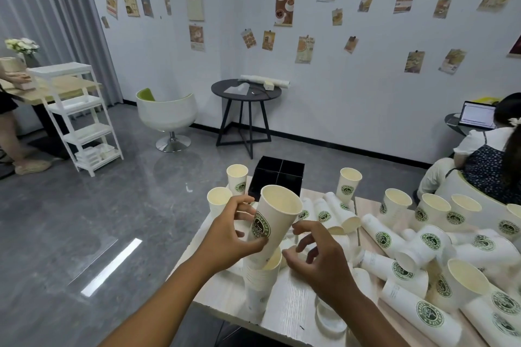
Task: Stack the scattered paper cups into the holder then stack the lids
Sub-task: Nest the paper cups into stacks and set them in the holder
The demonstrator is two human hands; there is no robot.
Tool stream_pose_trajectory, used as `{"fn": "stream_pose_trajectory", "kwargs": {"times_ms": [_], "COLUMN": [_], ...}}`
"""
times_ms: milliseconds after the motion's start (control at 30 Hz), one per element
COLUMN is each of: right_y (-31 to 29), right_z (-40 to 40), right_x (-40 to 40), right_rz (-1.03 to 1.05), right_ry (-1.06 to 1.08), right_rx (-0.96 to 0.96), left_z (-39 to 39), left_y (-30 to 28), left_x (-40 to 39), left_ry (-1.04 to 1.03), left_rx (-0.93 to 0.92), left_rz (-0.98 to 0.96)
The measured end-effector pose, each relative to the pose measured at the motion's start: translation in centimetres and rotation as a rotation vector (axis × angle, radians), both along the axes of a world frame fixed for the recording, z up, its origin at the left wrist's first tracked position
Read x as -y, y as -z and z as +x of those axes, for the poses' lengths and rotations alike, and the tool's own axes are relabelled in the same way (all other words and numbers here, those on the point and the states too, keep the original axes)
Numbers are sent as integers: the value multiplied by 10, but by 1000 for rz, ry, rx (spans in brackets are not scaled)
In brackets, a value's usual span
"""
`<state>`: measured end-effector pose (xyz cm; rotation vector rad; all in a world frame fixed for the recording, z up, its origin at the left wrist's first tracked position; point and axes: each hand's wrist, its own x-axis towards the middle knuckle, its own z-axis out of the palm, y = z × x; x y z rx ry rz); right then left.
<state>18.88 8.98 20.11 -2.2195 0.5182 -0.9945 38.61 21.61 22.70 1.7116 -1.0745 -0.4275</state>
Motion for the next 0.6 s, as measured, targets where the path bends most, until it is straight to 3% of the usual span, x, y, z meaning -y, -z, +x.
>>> {"fn": "stream_pose_trajectory", "kwargs": {"times_ms": [600], "right_y": [11], "right_z": [28], "right_x": [-3], "right_rz": [132], "right_ry": [-3], "right_rx": [-31], "left_z": [18], "left_y": [22], "left_x": [1], "left_ry": [46], "left_rx": [-55], "left_rz": [59]}}
